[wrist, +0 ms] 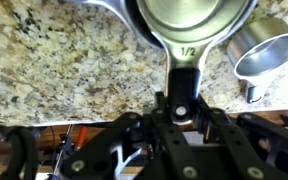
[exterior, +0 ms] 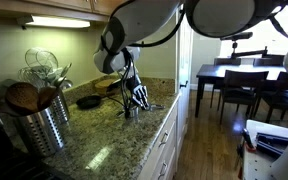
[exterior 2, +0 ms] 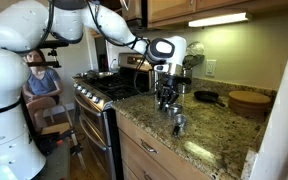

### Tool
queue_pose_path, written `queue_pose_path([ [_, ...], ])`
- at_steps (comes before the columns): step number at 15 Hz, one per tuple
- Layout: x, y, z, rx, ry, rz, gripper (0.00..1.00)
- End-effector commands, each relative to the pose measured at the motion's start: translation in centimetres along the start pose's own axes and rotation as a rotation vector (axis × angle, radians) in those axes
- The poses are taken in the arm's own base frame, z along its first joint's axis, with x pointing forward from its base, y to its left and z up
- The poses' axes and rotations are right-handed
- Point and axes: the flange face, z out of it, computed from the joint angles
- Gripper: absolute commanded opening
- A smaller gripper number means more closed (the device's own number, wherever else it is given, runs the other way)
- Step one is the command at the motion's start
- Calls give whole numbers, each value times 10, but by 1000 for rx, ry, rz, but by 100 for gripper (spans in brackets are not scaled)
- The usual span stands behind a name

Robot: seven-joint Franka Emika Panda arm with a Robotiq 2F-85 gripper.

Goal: Unstack the silver measuring cups

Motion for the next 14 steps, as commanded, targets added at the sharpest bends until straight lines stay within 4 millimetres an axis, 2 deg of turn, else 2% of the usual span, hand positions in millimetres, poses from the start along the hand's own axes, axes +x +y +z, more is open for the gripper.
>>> queue_pose_path([
  [1, 5, 2, -8, 20, -36, 16, 12],
  [14, 18, 3, -23, 53, -55, 36, 12],
])
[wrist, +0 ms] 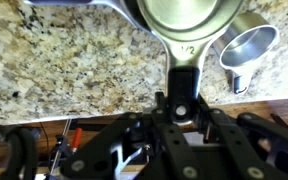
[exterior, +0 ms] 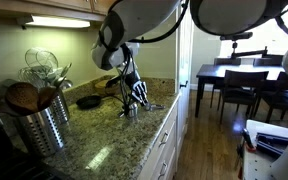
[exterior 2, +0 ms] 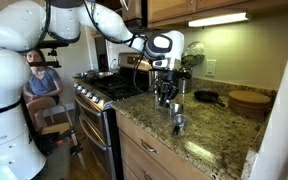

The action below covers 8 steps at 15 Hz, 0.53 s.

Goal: Unstack the silver measuring cups

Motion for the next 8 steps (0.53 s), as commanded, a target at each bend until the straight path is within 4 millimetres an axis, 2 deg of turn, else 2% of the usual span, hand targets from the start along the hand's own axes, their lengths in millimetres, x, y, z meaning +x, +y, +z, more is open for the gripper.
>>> queue_pose_path([
  [1, 10, -1, -3, 15, -29, 29, 12],
  [8, 18, 0, -10, 27, -29, 35, 12],
])
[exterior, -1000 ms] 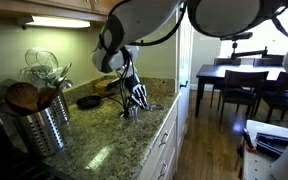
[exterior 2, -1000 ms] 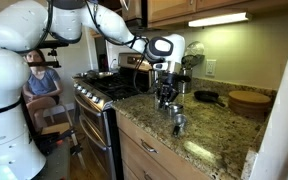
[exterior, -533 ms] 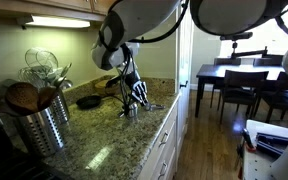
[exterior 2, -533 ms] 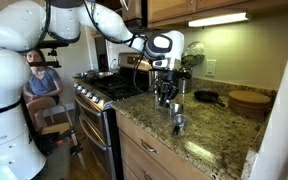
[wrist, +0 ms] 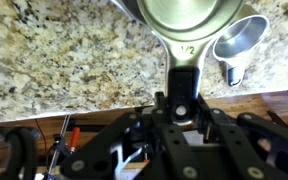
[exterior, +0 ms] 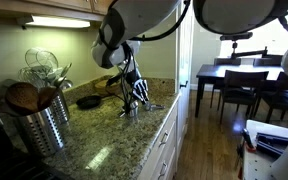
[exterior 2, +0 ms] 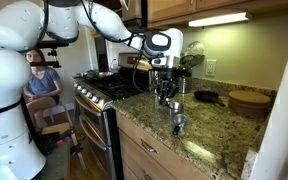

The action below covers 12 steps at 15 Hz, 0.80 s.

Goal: Unstack the silver measuring cups

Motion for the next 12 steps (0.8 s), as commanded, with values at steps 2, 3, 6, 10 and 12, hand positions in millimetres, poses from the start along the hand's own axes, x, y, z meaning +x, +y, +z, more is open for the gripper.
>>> queue_pose_path([
  [2, 10, 5, -5, -5, -30, 4, 12],
  [3, 11, 6, -5, -4, -31, 0, 12],
  [6, 11, 9, -7, -6, -37, -21, 12],
  [10, 14, 12, -11, -19, -58, -50, 12],
  [12, 15, 9, -9, 5, -67, -65, 12],
])
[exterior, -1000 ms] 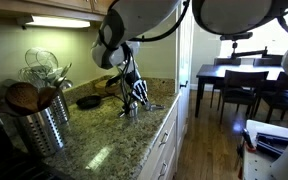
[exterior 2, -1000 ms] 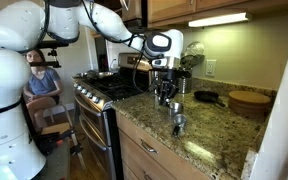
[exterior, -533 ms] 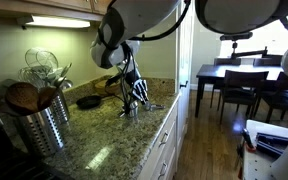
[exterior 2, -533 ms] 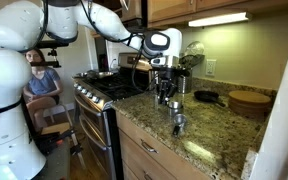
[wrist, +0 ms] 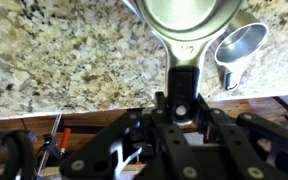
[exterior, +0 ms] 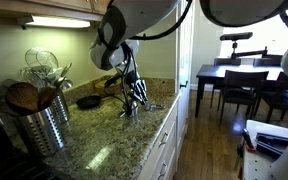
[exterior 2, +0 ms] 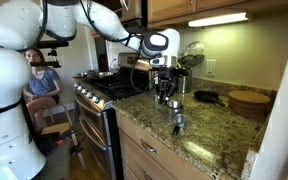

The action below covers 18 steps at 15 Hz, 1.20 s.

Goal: Unstack the silver measuring cups

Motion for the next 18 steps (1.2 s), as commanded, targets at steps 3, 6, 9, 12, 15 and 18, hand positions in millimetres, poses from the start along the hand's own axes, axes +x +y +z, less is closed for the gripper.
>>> queue_pose_path([
  [3, 20, -2, -10, -22, -77, -53, 12],
  [6, 23, 1, -14, -24, -89, -81, 12],
  [9, 28, 3, -19, -37, -103, -98, 12],
  [12, 33, 7, -27, -43, -131, -140, 12],
  [15, 39, 9, -29, -60, -142, -172, 12],
  [18, 44, 12, -30, -68, -145, -205, 12],
])
